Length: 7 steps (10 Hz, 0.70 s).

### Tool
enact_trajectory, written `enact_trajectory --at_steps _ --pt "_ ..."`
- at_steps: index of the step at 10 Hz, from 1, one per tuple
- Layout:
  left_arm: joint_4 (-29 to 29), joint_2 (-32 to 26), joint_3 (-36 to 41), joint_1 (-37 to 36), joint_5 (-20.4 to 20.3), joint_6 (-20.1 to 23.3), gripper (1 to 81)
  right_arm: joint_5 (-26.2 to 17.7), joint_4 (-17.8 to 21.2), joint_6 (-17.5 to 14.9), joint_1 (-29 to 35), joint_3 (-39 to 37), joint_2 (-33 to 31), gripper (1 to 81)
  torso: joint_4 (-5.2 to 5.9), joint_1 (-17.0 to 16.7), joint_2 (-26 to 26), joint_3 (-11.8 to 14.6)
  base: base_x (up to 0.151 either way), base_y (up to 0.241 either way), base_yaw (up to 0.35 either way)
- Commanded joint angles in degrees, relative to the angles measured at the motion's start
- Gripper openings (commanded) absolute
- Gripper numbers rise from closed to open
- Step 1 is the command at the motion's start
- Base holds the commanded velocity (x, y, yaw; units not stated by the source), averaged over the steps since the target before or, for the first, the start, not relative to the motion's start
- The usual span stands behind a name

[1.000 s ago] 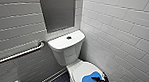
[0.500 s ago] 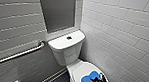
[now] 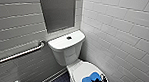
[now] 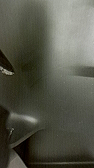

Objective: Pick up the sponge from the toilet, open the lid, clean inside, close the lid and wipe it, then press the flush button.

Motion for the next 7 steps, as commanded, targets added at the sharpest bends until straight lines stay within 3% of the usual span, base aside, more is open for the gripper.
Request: enact_trajectory --at_steps 1,2,5,7 --pt "0.5 -0.6 1.7 0.5 3.7 0.1 81.1 -4.7 -1.5 -0.1 7.6 19.7 -14.3 1.0 0.0 0.0 0.0 0.0 0.0 0.0 0.0" --pt "0.5 -1.8 3.9 0.2 3.6 0.2 81.1 -3.9 -2.2 -0.1 7.5 24.4 -18.4 1.0 0.0 0.0 0.0 0.0 0.0 0.0 0.0" --pt "0.5 -12.0 20.8 -2.8 3.7 0.1 81.1 -0.8 -5.2 -0.1 4.3 35.9 -29.8 1.0 0.0 0.0 0.0 0.0 0.0 0.0 0.0" --pt "0.4 -17.8 29.6 -5.6 3.7 0.1 81.1 -0.6 -7.9 -0.1 -1.9 38.6 -34.5 1.0 0.0 0.0 0.0 0.0 0.0 0.0 0.0"
